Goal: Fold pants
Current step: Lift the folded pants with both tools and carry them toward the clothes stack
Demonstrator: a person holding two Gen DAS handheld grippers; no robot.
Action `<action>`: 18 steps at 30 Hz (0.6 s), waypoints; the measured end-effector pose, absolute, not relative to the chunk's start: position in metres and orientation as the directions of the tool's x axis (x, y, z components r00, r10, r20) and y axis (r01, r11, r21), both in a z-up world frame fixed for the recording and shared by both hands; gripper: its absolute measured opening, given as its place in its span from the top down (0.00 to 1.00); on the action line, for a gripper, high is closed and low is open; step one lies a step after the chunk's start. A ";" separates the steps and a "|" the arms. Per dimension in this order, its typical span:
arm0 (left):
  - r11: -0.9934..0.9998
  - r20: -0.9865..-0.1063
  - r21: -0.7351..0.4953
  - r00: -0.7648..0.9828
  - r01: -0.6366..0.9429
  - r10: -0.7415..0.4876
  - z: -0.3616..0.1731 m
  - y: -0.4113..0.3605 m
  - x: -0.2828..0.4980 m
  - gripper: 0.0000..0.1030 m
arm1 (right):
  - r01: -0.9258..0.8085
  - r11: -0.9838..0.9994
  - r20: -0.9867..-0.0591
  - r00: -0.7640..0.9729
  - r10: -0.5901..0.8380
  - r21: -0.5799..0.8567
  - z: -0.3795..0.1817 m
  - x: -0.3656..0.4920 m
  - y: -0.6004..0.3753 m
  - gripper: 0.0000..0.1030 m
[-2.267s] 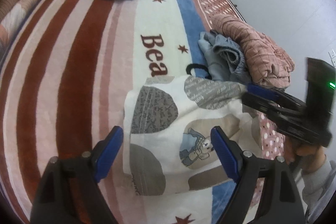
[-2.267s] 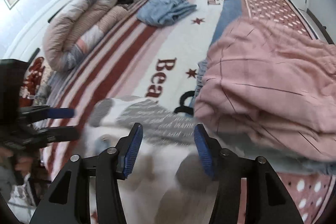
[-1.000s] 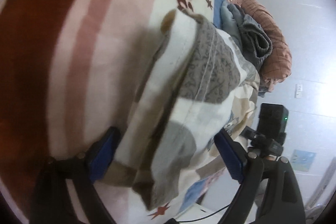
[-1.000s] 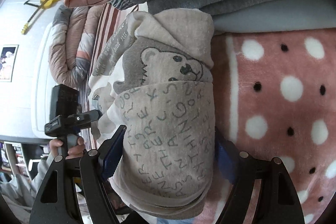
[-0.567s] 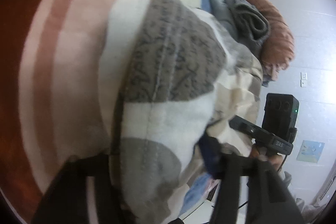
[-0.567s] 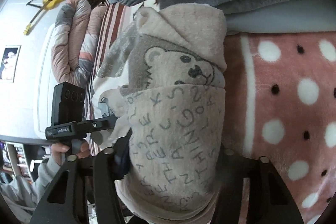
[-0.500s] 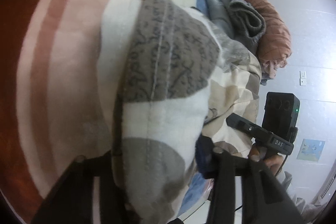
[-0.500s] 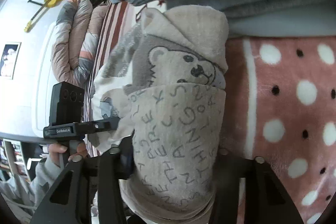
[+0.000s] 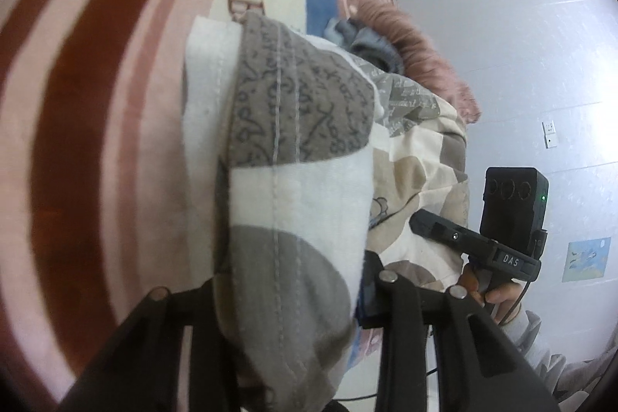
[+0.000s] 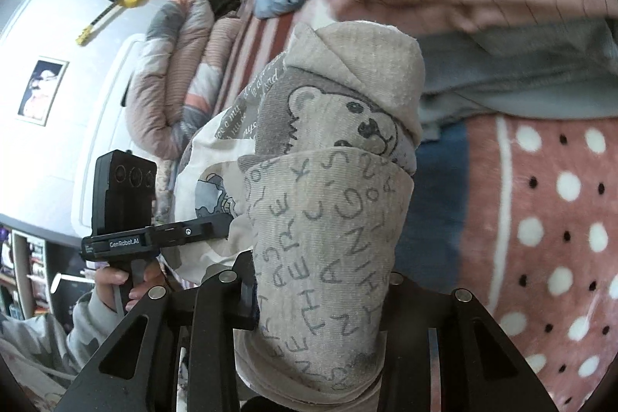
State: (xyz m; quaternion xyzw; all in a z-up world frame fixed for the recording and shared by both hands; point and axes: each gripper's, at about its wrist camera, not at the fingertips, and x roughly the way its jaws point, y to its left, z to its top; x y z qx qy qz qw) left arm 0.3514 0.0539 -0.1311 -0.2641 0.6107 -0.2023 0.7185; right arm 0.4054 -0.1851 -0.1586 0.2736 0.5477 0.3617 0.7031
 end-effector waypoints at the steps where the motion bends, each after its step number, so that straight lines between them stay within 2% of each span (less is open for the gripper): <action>1: 0.788 -0.776 -0.616 0.188 -0.019 -0.602 -0.114 0.056 0.350 0.71 | -0.219 0.581 -0.563 0.142 0.814 0.784 -0.150 0.405 -0.183 0.71; 11: 0.832 -0.773 -0.545 0.322 0.101 -0.546 0.008 0.052 0.361 0.71 | -0.330 0.560 -0.510 0.232 0.828 0.760 -0.042 0.433 -0.196 0.71; 18: 0.838 -0.758 -0.519 0.360 0.171 -0.543 0.045 0.003 0.392 0.71 | -0.347 0.601 -0.520 0.304 0.798 0.720 0.001 0.453 -0.235 0.71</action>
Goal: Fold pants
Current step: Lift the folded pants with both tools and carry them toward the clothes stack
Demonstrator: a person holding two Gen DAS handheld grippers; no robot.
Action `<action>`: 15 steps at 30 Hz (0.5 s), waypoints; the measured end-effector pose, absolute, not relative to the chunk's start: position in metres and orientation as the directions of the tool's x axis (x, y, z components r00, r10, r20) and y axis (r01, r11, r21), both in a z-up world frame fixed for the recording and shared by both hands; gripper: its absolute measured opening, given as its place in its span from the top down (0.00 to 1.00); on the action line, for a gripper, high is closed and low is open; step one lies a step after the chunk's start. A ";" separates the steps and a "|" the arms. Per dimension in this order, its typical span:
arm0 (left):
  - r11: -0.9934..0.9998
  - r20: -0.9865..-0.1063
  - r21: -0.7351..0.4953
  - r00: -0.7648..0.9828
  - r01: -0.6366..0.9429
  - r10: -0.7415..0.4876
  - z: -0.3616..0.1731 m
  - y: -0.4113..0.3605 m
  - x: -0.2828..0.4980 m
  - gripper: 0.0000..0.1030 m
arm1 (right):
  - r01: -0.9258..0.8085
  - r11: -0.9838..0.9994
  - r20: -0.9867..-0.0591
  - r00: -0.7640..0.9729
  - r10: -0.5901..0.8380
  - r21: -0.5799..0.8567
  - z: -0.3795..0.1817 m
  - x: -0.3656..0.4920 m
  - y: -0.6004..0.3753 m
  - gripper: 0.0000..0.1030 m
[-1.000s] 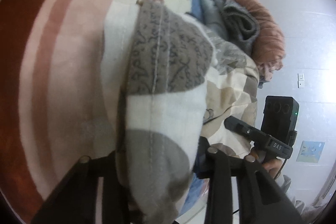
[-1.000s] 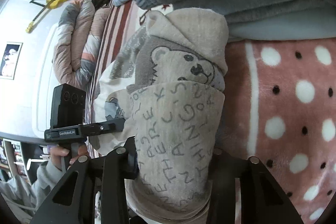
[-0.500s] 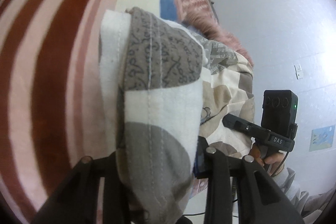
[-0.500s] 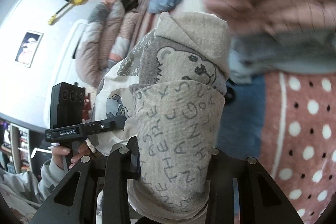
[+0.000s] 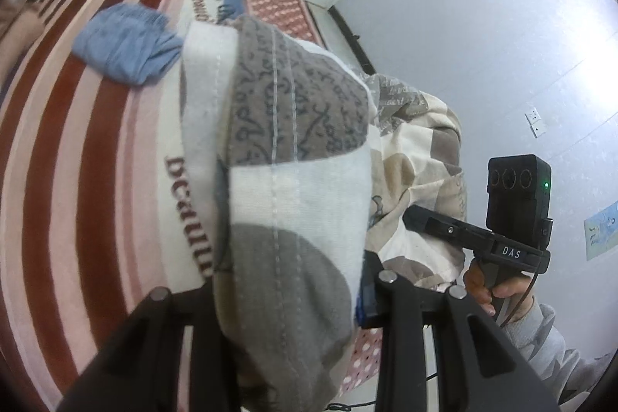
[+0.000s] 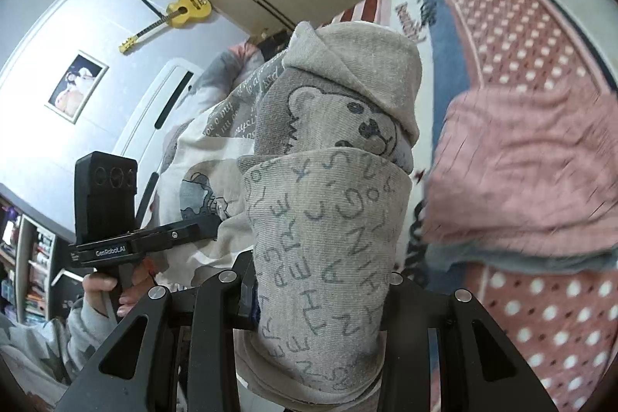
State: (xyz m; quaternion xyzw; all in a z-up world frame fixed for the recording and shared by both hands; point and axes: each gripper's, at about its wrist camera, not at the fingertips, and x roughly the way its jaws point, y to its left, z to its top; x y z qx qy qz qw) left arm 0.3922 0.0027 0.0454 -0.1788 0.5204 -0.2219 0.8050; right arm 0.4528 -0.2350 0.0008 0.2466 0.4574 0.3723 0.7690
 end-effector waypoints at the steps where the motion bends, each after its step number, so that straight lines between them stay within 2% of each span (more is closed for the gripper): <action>1: 0.838 -0.758 -0.515 0.362 0.179 -0.543 0.046 -0.005 0.397 0.71 | -0.342 0.606 -0.521 0.312 0.794 0.718 0.003 0.455 -0.246 0.71; 9: 0.834 -0.751 -0.515 0.365 0.200 -0.551 0.051 -0.069 0.433 0.71 | -0.322 0.647 -0.549 0.347 0.760 0.691 0.007 0.479 -0.307 0.71; 15: 0.829 -0.763 -0.530 0.327 0.177 -0.557 0.021 -0.117 0.473 0.71 | -0.294 0.681 -0.595 0.336 0.731 0.671 -0.016 0.503 -0.349 0.71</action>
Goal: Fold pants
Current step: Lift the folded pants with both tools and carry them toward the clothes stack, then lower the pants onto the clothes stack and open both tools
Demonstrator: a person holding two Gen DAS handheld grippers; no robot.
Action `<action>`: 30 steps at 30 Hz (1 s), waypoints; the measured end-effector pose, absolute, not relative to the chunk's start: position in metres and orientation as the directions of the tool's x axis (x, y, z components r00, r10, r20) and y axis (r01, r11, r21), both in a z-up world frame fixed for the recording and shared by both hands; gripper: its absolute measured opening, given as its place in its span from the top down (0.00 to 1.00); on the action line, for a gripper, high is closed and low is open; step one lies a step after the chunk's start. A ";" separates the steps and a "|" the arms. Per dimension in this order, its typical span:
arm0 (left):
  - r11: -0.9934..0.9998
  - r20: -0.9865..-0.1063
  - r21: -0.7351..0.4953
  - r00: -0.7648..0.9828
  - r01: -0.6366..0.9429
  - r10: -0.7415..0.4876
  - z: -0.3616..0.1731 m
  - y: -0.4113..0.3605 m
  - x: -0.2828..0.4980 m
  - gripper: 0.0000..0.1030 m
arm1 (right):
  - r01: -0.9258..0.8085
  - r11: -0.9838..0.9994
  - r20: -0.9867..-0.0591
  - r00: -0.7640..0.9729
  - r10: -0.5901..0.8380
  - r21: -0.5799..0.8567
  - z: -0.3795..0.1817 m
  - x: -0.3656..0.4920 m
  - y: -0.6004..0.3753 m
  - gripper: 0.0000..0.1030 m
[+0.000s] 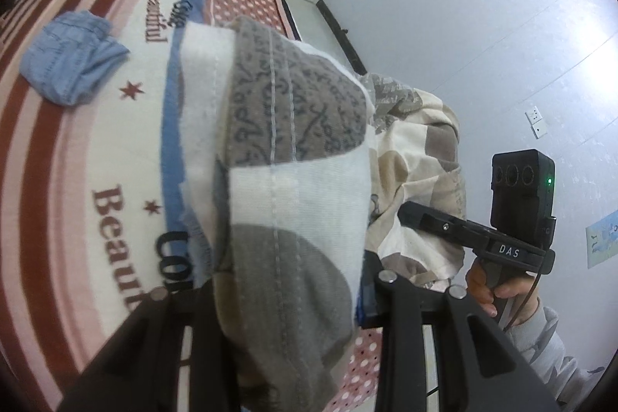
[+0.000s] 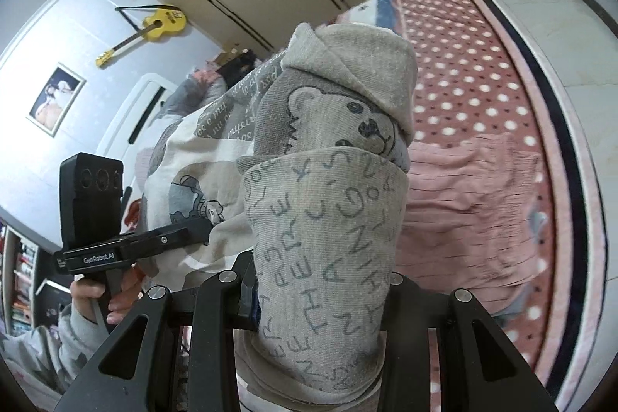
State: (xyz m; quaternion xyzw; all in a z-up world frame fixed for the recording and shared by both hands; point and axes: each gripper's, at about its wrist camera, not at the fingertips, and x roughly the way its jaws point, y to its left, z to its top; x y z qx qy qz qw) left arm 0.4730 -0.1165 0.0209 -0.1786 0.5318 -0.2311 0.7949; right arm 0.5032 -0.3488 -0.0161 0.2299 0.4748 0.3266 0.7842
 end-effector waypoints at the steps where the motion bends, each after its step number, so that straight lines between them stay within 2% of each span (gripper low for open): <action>1: 0.830 -0.767 -0.529 0.319 0.175 -0.556 0.015 -0.123 0.479 0.71 | -0.288 0.688 -0.605 0.331 0.724 0.666 -0.023 0.508 -0.356 0.71; 8: 0.842 -0.807 -0.522 0.242 0.134 -0.539 -0.032 -0.162 0.519 0.71 | -0.227 0.720 -0.662 0.286 0.693 0.656 -0.066 0.540 -0.385 0.71; 17: 0.881 -0.869 -0.467 0.146 0.070 -0.472 -0.078 -0.162 0.549 0.71 | -0.183 0.727 -0.703 0.186 0.686 0.661 -0.111 0.573 -0.376 0.71; 30: 0.900 -0.891 -0.432 0.127 0.062 -0.437 -0.098 -0.168 0.556 0.65 | -0.172 0.760 -0.744 0.157 0.650 0.627 -0.132 0.579 -0.376 0.67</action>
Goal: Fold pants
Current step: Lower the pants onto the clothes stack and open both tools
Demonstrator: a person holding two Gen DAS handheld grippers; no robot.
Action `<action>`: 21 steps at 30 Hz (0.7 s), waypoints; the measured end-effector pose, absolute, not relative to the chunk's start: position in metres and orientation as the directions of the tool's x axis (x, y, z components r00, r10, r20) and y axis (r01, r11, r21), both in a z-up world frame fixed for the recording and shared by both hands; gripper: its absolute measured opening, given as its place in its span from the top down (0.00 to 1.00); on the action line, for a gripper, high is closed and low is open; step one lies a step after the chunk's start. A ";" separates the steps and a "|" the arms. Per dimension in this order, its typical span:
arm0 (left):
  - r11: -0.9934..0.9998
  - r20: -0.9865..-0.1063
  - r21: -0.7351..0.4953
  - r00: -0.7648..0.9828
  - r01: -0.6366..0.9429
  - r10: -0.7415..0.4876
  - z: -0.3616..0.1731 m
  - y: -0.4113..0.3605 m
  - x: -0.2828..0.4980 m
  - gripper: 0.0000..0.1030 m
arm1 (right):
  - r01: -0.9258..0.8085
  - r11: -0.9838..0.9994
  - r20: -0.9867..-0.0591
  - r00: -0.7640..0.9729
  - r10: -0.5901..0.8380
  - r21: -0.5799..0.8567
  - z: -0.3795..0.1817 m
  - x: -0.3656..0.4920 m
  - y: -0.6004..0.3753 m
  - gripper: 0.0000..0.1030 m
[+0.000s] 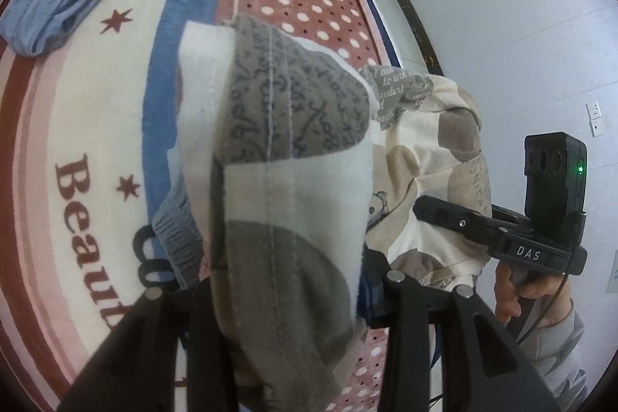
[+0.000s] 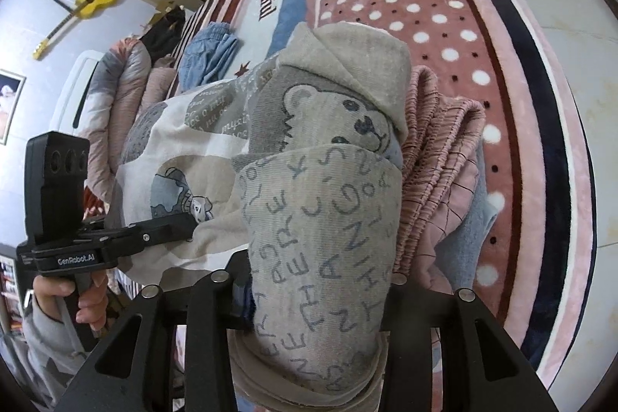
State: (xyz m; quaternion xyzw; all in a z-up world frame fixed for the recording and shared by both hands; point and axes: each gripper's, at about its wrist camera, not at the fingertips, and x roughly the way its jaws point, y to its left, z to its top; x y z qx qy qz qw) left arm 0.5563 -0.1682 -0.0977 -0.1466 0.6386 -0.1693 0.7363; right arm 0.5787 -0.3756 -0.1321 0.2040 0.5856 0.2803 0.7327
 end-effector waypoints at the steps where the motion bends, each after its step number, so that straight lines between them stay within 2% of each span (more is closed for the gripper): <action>1: 0.900 -0.891 -0.431 0.125 0.065 -0.436 -0.098 -0.169 0.556 0.65 | -0.174 0.761 -0.745 0.158 0.648 0.625 -0.132 0.578 -0.376 0.66; 5: 0.904 -0.896 -0.423 0.122 0.065 -0.428 -0.096 -0.170 0.556 0.62 | -0.189 0.778 -0.761 0.168 0.627 0.599 -0.127 0.574 -0.375 0.61; 8: 0.914 -0.906 -0.398 0.126 0.074 -0.405 -0.090 -0.170 0.554 0.57 | -0.172 0.789 -0.770 0.173 0.614 0.590 -0.123 0.572 -0.375 0.59; 13: 0.950 -0.937 -0.295 0.166 0.102 -0.309 -0.075 -0.168 0.552 0.38 | -0.190 0.825 -0.803 0.194 0.564 0.533 -0.113 0.568 -0.372 0.57; 18: 0.958 -0.944 -0.257 0.178 0.126 -0.277 -0.069 -0.166 0.547 0.37 | -0.216 0.863 -0.839 0.217 0.499 0.457 -0.103 0.563 -0.366 0.54; 20: 0.960 -0.945 -0.248 0.185 0.127 -0.269 -0.068 -0.165 0.546 0.37 | -0.226 0.893 -0.863 0.249 0.440 0.390 -0.097 0.560 -0.365 0.42; 21: 0.962 -0.946 -0.243 0.190 0.127 -0.264 -0.067 -0.165 0.545 0.37 | -0.240 0.907 -0.872 0.273 0.405 0.346 -0.094 0.557 -0.365 0.39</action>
